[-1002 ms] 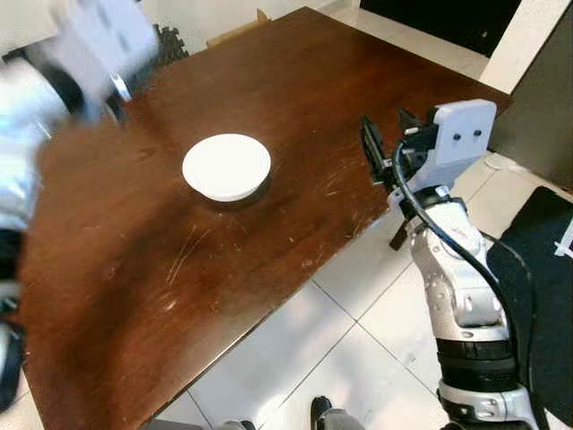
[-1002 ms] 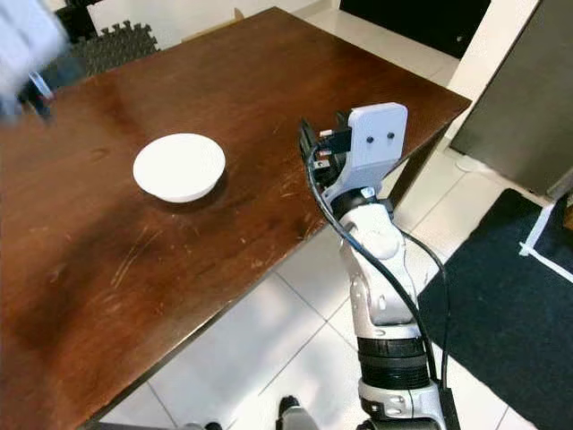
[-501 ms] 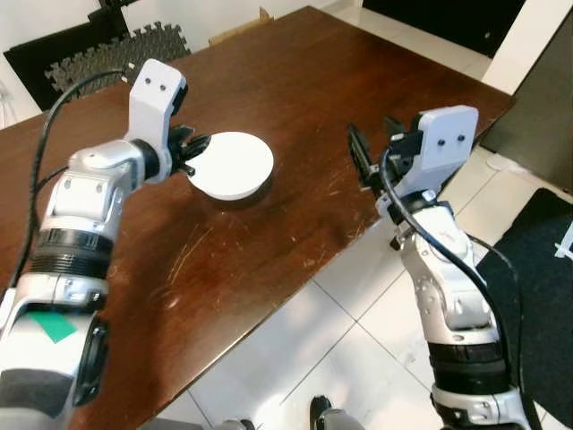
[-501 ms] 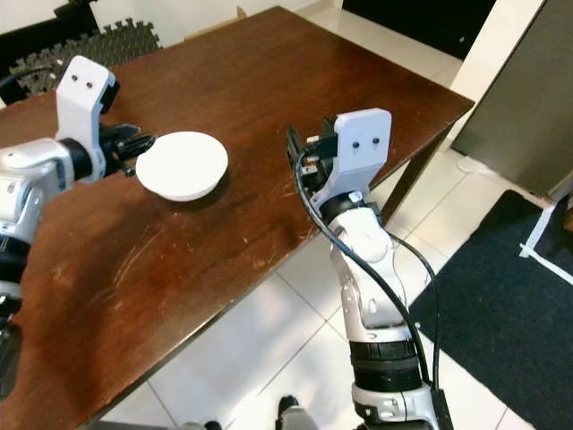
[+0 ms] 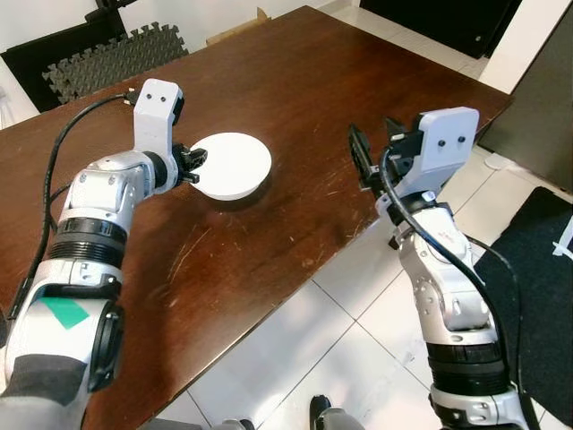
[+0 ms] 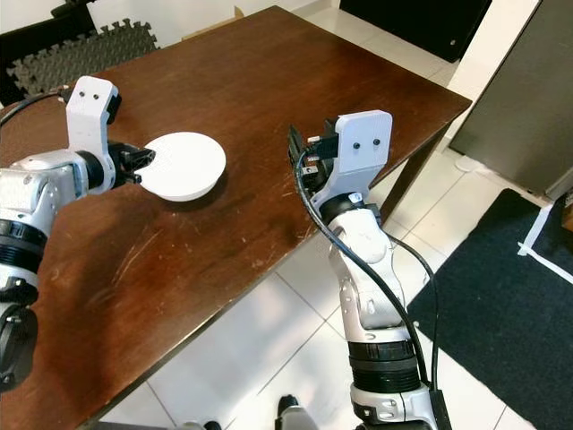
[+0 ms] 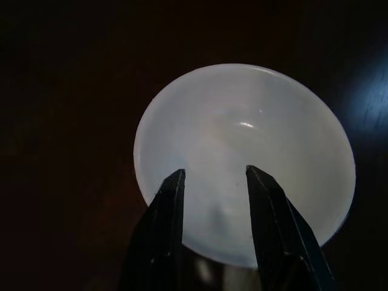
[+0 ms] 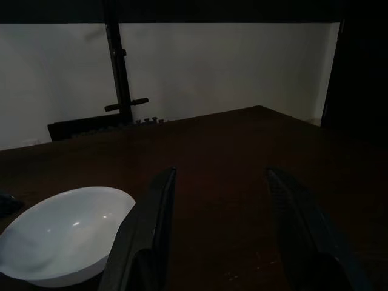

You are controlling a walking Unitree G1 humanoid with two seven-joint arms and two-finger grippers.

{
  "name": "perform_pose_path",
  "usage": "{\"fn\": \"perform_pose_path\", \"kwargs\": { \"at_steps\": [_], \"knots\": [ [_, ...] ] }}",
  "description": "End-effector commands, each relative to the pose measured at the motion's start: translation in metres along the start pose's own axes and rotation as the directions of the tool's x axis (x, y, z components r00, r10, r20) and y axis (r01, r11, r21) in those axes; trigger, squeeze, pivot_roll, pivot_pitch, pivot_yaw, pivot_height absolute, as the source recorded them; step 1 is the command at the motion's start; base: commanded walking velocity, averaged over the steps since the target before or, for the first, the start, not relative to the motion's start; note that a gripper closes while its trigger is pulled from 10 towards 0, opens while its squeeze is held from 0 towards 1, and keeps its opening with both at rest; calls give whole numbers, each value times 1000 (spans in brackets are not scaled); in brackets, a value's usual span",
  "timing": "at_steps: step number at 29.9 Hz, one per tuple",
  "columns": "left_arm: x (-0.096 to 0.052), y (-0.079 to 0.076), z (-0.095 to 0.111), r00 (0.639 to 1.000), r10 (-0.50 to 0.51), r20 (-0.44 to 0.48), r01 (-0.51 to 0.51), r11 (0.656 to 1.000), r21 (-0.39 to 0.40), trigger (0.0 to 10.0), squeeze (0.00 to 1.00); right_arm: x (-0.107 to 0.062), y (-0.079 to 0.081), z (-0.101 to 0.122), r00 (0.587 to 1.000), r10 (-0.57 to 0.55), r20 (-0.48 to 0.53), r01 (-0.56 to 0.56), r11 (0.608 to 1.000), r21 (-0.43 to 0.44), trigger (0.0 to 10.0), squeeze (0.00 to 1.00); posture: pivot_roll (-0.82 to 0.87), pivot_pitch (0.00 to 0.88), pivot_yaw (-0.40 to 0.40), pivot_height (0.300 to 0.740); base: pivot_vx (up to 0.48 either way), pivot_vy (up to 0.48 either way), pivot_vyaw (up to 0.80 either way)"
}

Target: Setting the table

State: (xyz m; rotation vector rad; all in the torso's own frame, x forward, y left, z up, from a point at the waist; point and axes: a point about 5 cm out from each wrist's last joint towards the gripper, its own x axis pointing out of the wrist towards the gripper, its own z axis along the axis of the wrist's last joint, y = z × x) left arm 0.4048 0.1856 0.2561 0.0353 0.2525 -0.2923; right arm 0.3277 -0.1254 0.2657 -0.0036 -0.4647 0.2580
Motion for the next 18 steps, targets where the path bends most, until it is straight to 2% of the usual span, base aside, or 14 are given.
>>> {"fn": "perform_pose_path", "kwargs": {
  "at_steps": [1, 5, 6, 7, 8, 15, 18],
  "knots": [
    [2, 3, -11, 999, 18, -50, -19, 1000, -23, 10000, 0, -2, 1, -3, 1000, 0, -9, 0, 1000, 5, 10000, 0, 32, 152, 84, 740, 0, 0, 0],
    [2, 5, -14, 996, 54, -65, -56, 998, -22, 10000, 0, -2, 1, -3, 1000, -1, -11, 1, 1000, 4, 10000, 0, 32, 152, 84, 740, 0, 0, 0],
    [3, 7, -16, 995, 71, -74, -75, 996, -47, 10000, 0, -3, 1, -4, 1000, -2, -12, 2, 1000, 5, 10000, 0, 33, 152, 84, 740, 0, 0, 0],
    [3, 12, -19, 991, 102, -85, -112, 987, -117, 10000, 0, -3, 1, -4, 1000, -3, -13, 3, 1000, 5, 10000, 0, 31, 152, 84, 740, 0, 0, 0],
    [3, 13, -21, 990, 102, -93, -115, 982, -150, 10000, 0, -3, 1, -4, 1000, -3, -14, 3, 1000, 6, 10000, 0, 31, 152, 84, 740, 0, 0, 0],
    [7, 12, -31, 986, 107, -127, -131, 972, -197, 10000, 0, -3, 1, -4, 1000, 1, -15, -1, 1000, 7, 10000, 0, 31, 157, 79, 740, 0, 0, 0],
    [6, 13, -19, 994, 103, -49, -113, 930, -349, 10000, 0, -2, 2, -3, 1000, 4, -11, -3, 1000, 5, 10000, 0, 26, 155, 78, 740, 0, 0, 0]
  ]
}}
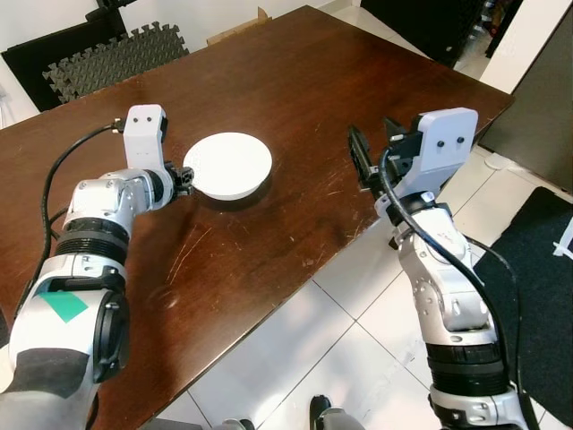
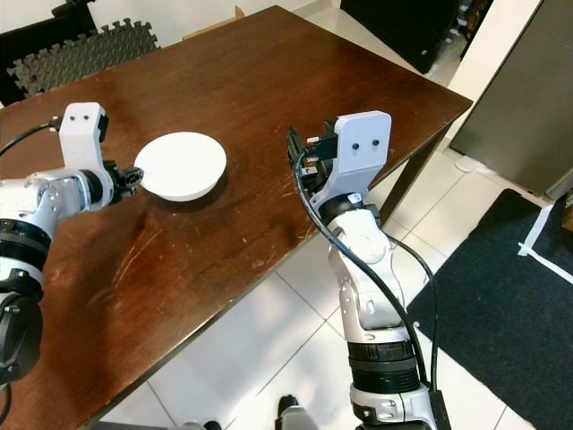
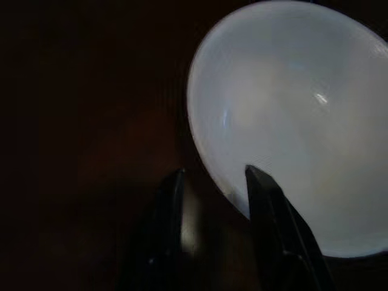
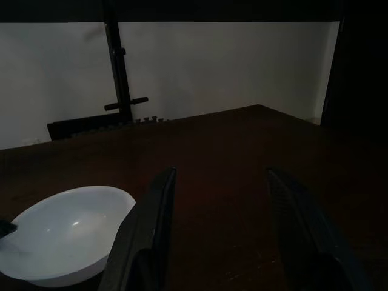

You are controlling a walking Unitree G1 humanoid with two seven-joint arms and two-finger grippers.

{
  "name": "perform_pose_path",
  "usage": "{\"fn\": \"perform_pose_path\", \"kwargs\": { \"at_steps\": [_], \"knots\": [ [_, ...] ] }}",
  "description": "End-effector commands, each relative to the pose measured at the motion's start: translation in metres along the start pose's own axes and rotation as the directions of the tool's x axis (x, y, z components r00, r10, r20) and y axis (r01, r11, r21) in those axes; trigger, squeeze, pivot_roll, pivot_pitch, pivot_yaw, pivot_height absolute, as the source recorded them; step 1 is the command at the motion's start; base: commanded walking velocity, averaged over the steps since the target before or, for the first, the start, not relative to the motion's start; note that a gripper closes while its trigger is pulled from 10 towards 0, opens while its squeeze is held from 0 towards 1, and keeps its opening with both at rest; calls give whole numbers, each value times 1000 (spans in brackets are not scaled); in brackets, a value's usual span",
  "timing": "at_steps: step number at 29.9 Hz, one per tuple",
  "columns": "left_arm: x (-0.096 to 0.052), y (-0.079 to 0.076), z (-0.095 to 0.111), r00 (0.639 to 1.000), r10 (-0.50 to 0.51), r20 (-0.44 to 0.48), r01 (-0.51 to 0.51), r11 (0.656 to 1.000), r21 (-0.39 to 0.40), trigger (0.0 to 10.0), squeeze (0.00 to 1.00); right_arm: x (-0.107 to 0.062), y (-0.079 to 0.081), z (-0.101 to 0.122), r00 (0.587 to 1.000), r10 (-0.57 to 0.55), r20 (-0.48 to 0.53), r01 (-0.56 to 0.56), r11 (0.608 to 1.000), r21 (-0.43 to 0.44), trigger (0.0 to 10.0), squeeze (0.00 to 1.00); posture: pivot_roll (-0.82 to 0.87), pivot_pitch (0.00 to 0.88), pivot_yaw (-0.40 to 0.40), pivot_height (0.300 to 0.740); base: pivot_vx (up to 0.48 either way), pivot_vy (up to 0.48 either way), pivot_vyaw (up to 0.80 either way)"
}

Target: Setting the table

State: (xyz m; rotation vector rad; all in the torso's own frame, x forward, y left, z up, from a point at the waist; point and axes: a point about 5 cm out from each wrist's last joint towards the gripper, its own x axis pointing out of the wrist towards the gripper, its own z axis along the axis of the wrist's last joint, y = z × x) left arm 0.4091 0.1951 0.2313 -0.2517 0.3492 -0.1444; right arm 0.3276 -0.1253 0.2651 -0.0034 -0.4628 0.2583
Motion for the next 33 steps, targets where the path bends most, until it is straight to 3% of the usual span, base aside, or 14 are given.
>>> {"fn": "perform_pose_path", "kwargs": {
  "at_steps": [1, 4, 6, 7, 11, 12, 13, 14, 19, 20, 21, 25, 29, 33],
  "knots": [
    [-2, 1, 7, 1000, -2, 29, 4, 999, -48, 10000, 0, -2, 1, -2, 1000, 3, -9, -3, 1000, 5, 10000, 0, 26, 155, 78, 740, 0, 0, 0],
    [-8, 1, 22, 994, -3, 107, 3, 1000, 1, 10000, 0, -3, 1, -1, 1000, 1, -4, -1, 1000, 4, 10000, 0, 27, 154, 80, 740, 0, 0, 0],
    [-16, 1, 36, 980, 7, 197, -17, 999, 47, 10000, 0, -2, 1, 1, 1000, 2, 2, -2, 1000, 4, 10000, 0, 30, 152, 80, 740, 0, 0, 0],
    [-25, 4, 47, 957, 52, 286, -81, 993, 91, 10000, 0, -2, 2, 2, 1000, 5, 11, -5, 1000, 6, 10000, 0, 33, 152, 82, 740, 0, 0, 0],
    [-34, 6, 55, 928, 81, 363, -142, 979, 146, 10000, 0, -2, 4, 3, 1000, 8, 17, -8, 1000, 6, 10000, 0, 40, 149, 82, 740, 0, 0, 0],
    [-40, 5, 58, 906, 87, 414, -174, 969, 178, 10000, 0, -2, 5, 4, 1000, 11, 22, -11, 1000, 2, 10000, 0, 45, 149, 79, 740, 0, 0, 0],
    [-54, -3, 58, 860, 51, 508, -202, 948, 247, 10000, 0, -3, 8, 5, 999, 19, 32, -19, 1000, -1, 10000, 0, 50, 147, 78, 740, 0, 0, 0],
    [-54, -3, 58, 860, 51, 508, -202, 948, 247, 10000, 0, -3, 8, 5, 999, 19, 32, -19, 1000, -1, 10000, 0, 50, 147, 78, 740, 0, 0, 0],
    [-76, -24, 43, 808, -50, 588, -196, 917, 347, 10000, 0, -5, 13, 6, 999, 29, 46, -29, 1000, 4, 10000, 0, 56, 138, 75, 740, 0, 0, 0],
    [-76, -24, 43, 808, -50, 588, -196, 917, 347, 10000, 0, -5, 13, 6, 999, 29, 46, -29, 1000, 4, 10000, 0, 56, 138, 75, 740, 0, 0, 0],
    [-91, -32, 30, 783, -57, 619, -214, 910, 354, 10000, 0, -7, 14, 6, 998, 29, 50, -29, 1000, 10, 10000, 0, 59, 135, 76, 740, 0, 0, 0],
    [-111, -34, 9, 756, -11, 654, -261, 911, 318, 10000, 0, -11, 14, 4, 999, 21, 40, -21, 1000, 17, 10000, 0, 61, 131, 72, 740, 0, 0, 0],
    [-124, -37, -8, 750, 8, 661, -272, 915, 297, 10000, 0, -15, 13, 0, 999, 16, 29, -17, 1000, 22, 10000, 0, 64, 127, 66, 740, 0, 0, 0],
    [-125, -40, -29, 789, 11, 614, -240, 926, 292, 10000, 0, -15, 13, -2, 1000, 18, 25, -18, 999, 26, 10000, 0, 65, 123, 61, 740, 0, 0, 0]
  ]
}}
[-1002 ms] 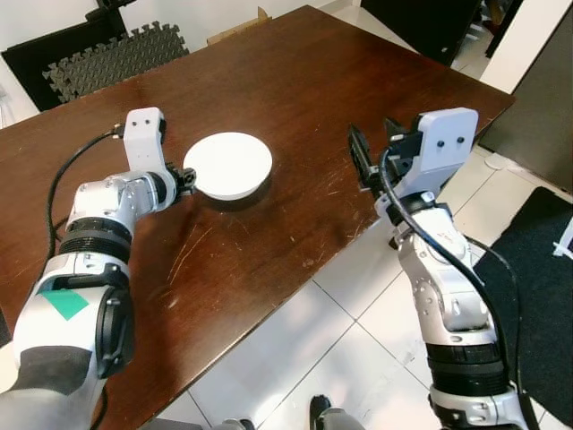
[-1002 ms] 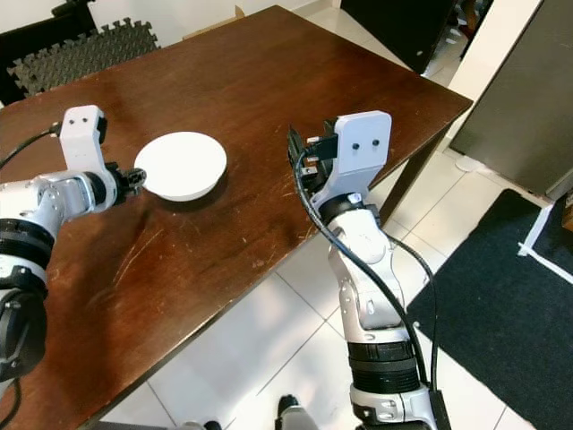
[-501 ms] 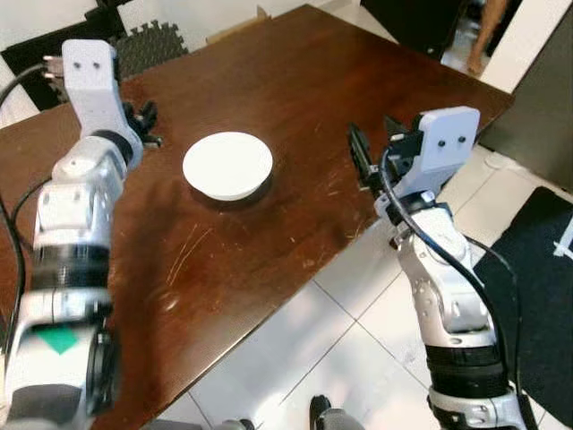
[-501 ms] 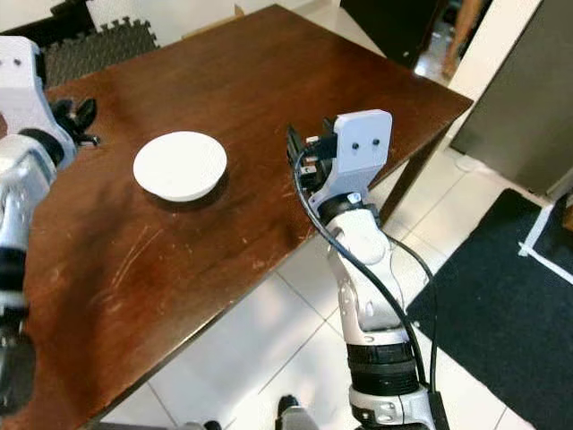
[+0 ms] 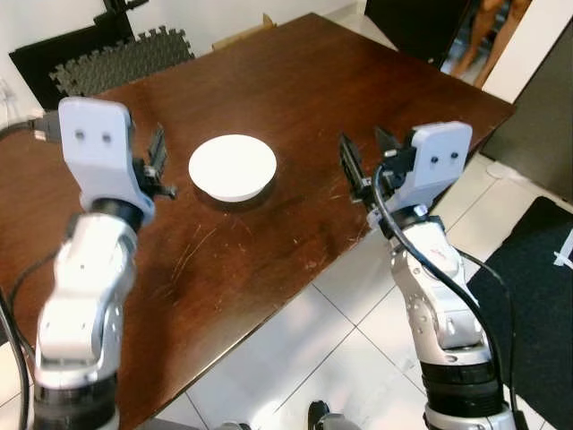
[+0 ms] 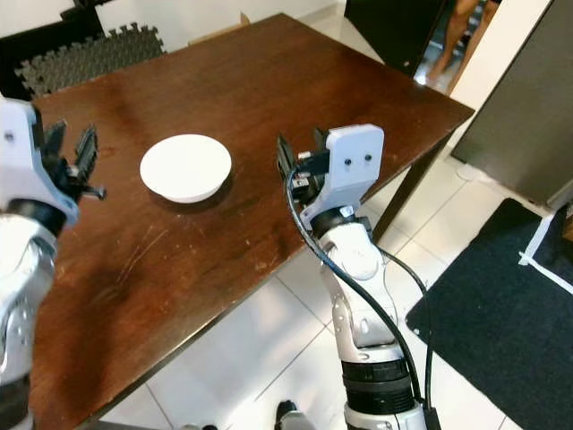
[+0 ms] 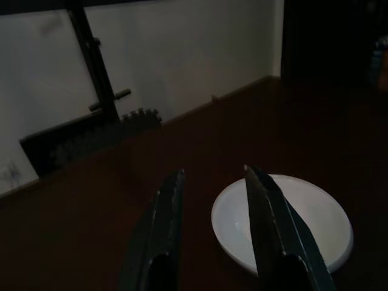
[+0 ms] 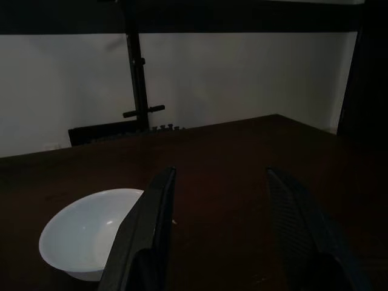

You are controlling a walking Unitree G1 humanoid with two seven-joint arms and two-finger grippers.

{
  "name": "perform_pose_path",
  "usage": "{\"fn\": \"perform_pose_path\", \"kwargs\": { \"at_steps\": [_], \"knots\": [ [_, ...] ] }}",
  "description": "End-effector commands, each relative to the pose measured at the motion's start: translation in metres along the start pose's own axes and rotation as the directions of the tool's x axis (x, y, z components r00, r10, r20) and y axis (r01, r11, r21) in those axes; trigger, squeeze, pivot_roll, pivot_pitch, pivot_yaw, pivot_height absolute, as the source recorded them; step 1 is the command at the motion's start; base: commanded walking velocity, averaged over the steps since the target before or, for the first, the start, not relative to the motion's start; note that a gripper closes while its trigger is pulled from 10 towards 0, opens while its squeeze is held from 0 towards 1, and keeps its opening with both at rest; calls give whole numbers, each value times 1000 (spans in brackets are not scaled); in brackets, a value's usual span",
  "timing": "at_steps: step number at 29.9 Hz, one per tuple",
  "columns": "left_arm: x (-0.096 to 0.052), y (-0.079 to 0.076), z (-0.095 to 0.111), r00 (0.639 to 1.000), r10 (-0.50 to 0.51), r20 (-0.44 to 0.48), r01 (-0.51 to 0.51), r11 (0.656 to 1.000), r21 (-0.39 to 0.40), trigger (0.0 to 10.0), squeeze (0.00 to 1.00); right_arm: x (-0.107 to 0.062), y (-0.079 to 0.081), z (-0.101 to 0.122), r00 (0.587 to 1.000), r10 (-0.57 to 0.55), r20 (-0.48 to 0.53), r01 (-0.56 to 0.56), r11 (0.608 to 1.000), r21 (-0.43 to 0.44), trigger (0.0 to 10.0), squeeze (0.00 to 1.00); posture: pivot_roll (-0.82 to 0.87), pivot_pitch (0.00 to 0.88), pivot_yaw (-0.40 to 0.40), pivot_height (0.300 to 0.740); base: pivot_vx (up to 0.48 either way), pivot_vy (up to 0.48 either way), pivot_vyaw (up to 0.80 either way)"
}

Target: Setting the table

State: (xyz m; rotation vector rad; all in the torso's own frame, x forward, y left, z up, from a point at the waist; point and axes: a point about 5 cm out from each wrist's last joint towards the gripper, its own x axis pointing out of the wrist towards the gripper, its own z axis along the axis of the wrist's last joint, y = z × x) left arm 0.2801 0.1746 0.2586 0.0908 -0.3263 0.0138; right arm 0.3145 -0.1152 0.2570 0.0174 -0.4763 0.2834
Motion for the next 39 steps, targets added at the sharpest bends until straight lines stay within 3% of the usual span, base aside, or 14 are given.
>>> {"fn": "perform_pose_path", "kwargs": {
  "at_steps": [1, 5, 11, 17, 32, 39],
  "knots": [
    [-4, -3, -5, 1000, 7, -24, -7, 1000, 6, 10000, 0, -2, 0, 0, 1000, -3, 8, 3, 1000, 5, 10000, 0, 65, 123, 60, 740, 0, 0, 0],
    [0, -5, -5, 998, 47, -28, -48, 999, -22, 10000, 0, -1, -2, 1, 1000, -8, 9, 8, 1000, 8, 10000, 0, 66, 123, 55, 740, 0, 0, 0],
    [15, -6, 6, 998, 51, 24, -51, 998, 30, 10000, 0, 1, -3, 2, 1000, -13, 18, 12, 1000, 13, 10000, 0, 66, 122, 57, 740, 0, 0, 0],
    [15, -14, 5, 1000, 20, 15, -21, 1000, 13, 10000, 0, 1, -4, 0, 1000, -28, 6, 28, 999, 32, 10000, 0, 62, 122, 63, 740, 0, 0, 0],
    [20, -14, 0, 1000, 27, 2, -28, 999, 39, 10000, 0, 2, -10, -3, 998, -59, -12, 59, 998, 24, 10000, 0, 57, 115, 63, 740, 0, 0, 0],
    [20, -13, -1, 1000, 27, -7, -27, 999, 42, 10000, 0, 2, -13, -6, 995, -88, -36, 89, 996, 12, 10000, 0, 57, 116, 66, 740, 0, 0, 679]
  ]
}}
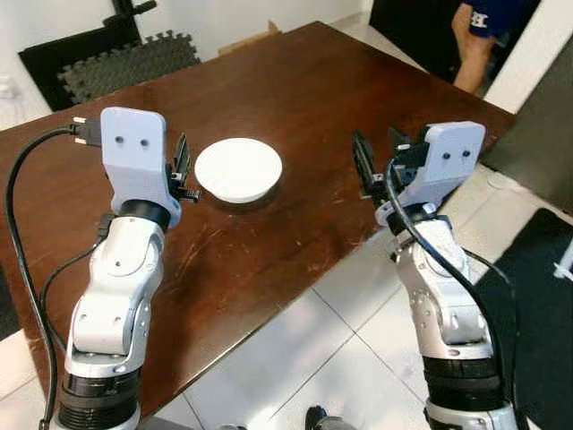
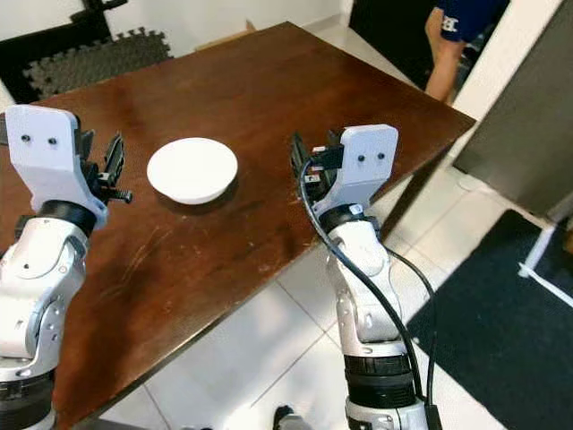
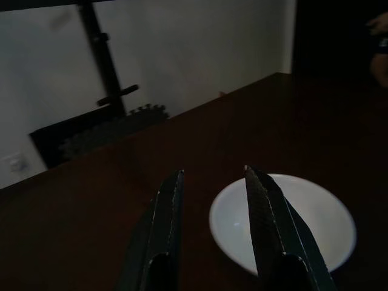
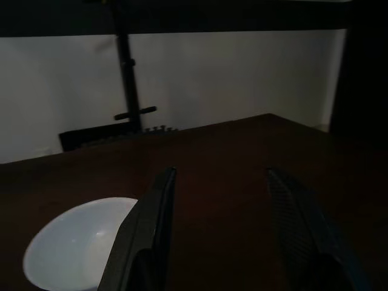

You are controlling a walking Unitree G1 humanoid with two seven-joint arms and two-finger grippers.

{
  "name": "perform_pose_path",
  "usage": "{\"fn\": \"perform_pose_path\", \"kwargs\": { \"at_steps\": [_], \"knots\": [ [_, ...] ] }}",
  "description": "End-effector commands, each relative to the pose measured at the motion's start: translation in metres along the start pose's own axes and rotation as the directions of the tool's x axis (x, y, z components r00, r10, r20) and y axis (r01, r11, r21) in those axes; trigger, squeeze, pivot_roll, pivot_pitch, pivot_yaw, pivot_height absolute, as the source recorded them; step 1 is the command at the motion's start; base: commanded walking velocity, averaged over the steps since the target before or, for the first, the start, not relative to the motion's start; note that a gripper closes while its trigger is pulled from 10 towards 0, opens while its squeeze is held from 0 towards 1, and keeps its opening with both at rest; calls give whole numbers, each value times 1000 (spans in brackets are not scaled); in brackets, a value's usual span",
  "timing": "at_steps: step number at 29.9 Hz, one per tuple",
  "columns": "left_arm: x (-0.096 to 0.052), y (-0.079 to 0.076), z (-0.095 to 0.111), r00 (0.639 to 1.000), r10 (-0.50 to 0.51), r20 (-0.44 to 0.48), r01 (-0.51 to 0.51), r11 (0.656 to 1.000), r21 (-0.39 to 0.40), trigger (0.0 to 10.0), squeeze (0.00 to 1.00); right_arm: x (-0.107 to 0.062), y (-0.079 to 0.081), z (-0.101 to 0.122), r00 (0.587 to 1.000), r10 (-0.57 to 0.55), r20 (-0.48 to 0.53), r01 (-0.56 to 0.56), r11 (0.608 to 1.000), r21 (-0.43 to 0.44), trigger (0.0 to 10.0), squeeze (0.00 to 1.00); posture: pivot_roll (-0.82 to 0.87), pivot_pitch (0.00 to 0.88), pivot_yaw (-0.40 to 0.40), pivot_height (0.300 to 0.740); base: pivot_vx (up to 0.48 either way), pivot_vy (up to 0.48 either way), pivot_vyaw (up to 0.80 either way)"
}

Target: Setting the table

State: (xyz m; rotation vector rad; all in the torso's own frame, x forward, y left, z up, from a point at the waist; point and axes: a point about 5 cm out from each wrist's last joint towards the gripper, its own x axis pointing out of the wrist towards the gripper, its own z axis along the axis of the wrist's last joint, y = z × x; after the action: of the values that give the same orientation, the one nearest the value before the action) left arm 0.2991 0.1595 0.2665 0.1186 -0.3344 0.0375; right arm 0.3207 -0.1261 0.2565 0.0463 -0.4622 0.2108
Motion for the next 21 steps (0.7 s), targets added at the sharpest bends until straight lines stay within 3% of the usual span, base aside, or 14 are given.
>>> {"fn": "perform_pose_path", "kwargs": {
  "at_steps": [1, 21],
  "knots": [
    [-1, 2, -4, 1000, 8, -15, -7, 1000, 11, 10000, 0, 0, -1, -4, 1000, -12, -24, 12, 1000, 0, 10000, 0, 57, 116, 66, 740, 0, 0, 800],
    [-1, -1, -7, 999, -11, -34, 12, 1000, 16, 10000, 0, 0, -10, -5, 996, -80, -38, 82, 995, 54, 10000, 0, 62, 120, 77, 740, 0, 0, 800]
  ]
}}
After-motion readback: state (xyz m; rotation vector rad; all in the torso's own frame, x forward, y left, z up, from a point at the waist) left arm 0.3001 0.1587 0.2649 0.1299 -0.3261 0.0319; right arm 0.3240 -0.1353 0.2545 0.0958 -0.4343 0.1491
